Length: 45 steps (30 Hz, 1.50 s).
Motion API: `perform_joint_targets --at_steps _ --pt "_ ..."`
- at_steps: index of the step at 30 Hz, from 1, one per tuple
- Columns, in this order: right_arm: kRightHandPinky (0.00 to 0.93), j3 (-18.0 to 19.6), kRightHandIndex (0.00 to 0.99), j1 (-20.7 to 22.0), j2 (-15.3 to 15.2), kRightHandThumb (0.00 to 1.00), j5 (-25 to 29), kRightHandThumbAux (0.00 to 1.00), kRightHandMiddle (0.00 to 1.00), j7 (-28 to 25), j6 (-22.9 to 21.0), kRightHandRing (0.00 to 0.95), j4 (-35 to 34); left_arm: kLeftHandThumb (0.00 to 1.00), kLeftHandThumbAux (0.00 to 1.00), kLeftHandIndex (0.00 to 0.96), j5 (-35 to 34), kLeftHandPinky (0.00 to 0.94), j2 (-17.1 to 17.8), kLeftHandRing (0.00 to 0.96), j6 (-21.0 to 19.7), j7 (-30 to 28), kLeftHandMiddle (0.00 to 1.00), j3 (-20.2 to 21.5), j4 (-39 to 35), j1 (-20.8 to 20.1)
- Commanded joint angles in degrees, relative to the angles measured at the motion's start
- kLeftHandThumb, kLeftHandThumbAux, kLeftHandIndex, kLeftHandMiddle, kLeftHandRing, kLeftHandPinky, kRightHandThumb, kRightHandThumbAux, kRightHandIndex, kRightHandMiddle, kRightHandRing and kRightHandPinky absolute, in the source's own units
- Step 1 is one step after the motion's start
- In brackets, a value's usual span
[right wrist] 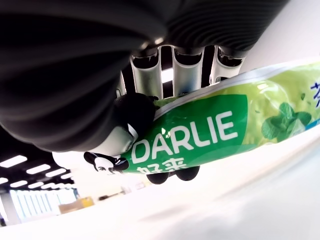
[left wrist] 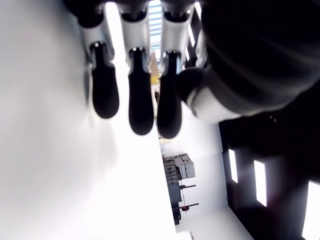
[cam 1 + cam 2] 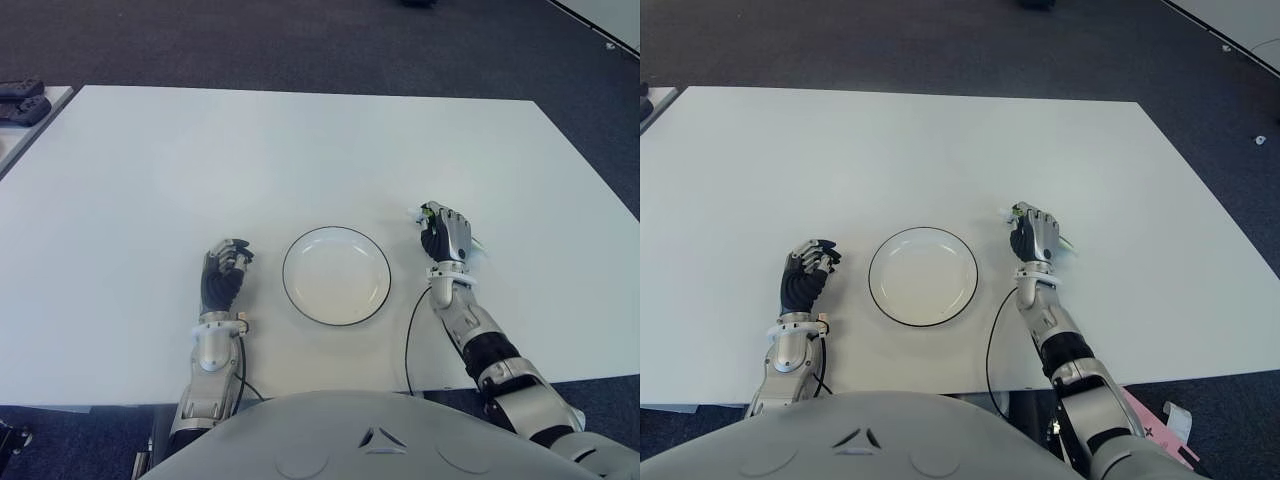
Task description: Put the toothpaste on the table into the plate.
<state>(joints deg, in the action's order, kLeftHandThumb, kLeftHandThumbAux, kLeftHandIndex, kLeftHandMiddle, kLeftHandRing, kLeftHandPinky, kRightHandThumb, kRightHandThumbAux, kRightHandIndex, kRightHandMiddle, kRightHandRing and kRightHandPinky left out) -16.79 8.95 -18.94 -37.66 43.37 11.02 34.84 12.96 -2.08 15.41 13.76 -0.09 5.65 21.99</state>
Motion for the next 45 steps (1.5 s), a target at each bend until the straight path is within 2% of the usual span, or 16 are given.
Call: perform_joint_targets --at_steps 1,10,15,21,27,32,38,45 --pt "0.816 0.44 0.392 -3.84 1.33 0.851 1.84 0.681 0.534 1.54 5.75 0.855 -2.67 0.708 0.718 0.43 -0.5 0.532 -0.23 0.533 -1.94 0.41 0.532 0.35 2.42 0.81" --pt "0.826 2.72 0.393 -4.87 1.9 0.851 3.35 0.681 0.533 3.12 14.13 0.865 -6.23 0.707 0.719 0.43 -0.61 0.533 -0.73 0.533 -2.36 0.57 0.531 0.4 2.29 0.53" --pt "0.83 3.58 0.395 -7.49 2.96 0.852 2.44 0.681 0.535 1.98 13.93 0.869 -15.11 0.705 0.719 0.43 -0.24 0.526 -0.87 0.535 -3.53 0.76 0.535 0.38 2.0 0.37" --pt "0.831 4.37 0.396 -9.1 3.69 0.852 2.59 0.68 0.536 -0.23 13.76 0.87 -20.31 0.704 0.719 0.43 -0.21 0.526 -0.88 0.535 -4.1 0.9 0.537 0.39 2.15 0.04" --pt "0.849 4.67 0.394 -9.78 4.32 0.851 3.31 0.681 0.535 -3.07 15.55 0.872 -23.76 0.704 0.719 0.43 -0.49 0.527 -0.85 0.534 -3.9 0.66 0.535 0.34 2.33 -0.16" --pt "0.853 3.34 0.394 -9.7 4.86 0.851 2.95 0.681 0.536 -4.68 19.54 0.872 -25.43 0.706 0.719 0.43 -0.77 0.53 -0.81 0.537 -3.46 0.47 0.539 0.36 2.62 -0.31" --pt "0.865 1.21 0.395 -9.38 6.1 0.851 -0.17 0.68 0.538 -4.06 23.39 0.871 -26.13 0.706 0.719 0.43 -0.5 0.534 -0.71 0.539 -2.9 0.64 0.543 0.22 2.94 -0.42" --pt "0.872 -0.91 0.398 -8.49 5.48 0.854 0.45 0.679 0.54 -7.25 30.32 0.876 -25.44 0.707 0.718 0.43 0.0 0.534 -0.65 0.54 -2.45 0.95 0.543 0.03 3.05 -0.37"
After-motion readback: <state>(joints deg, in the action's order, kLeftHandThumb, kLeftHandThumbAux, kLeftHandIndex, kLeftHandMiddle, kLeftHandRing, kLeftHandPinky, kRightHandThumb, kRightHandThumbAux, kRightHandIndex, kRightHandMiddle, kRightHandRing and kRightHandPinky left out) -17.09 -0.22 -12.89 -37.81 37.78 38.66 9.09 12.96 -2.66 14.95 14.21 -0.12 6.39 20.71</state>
